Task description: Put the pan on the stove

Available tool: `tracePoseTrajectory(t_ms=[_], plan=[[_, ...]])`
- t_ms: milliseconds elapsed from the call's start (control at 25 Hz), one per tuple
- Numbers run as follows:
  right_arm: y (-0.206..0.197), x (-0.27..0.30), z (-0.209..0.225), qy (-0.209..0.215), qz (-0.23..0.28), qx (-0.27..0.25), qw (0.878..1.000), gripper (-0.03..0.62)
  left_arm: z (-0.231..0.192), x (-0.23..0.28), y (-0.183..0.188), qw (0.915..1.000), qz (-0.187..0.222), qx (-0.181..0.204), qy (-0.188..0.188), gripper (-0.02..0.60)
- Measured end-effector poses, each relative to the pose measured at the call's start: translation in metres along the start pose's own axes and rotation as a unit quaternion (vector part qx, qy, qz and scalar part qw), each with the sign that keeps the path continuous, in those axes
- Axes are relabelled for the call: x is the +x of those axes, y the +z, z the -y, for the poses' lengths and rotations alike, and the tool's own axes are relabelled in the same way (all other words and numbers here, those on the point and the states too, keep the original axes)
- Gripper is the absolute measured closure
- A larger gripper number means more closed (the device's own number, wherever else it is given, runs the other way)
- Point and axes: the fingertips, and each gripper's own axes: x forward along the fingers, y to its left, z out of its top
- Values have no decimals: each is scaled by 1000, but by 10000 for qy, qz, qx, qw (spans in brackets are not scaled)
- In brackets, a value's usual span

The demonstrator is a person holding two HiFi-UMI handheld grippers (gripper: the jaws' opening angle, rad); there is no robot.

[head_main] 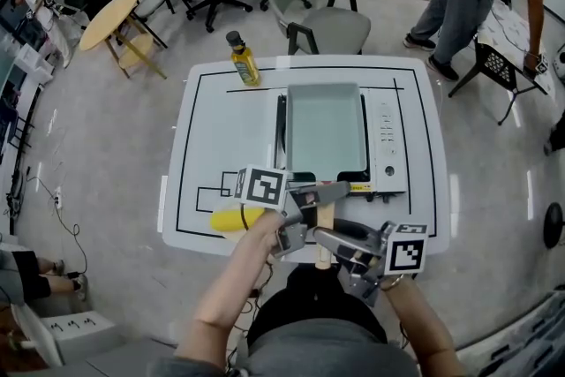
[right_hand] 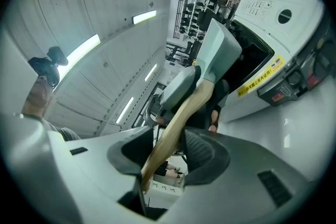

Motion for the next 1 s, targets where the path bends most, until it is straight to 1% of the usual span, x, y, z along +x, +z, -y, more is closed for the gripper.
tracePoseTrajectory(t_ms=[440,1000], plan=[[4,0,-2,64,67,132,9999,418,0,1,3,9999,25,-167,-2,394],[6,0,0,90,76,195,9997,421,-1,1,5,9998,26,-206,46,394]])
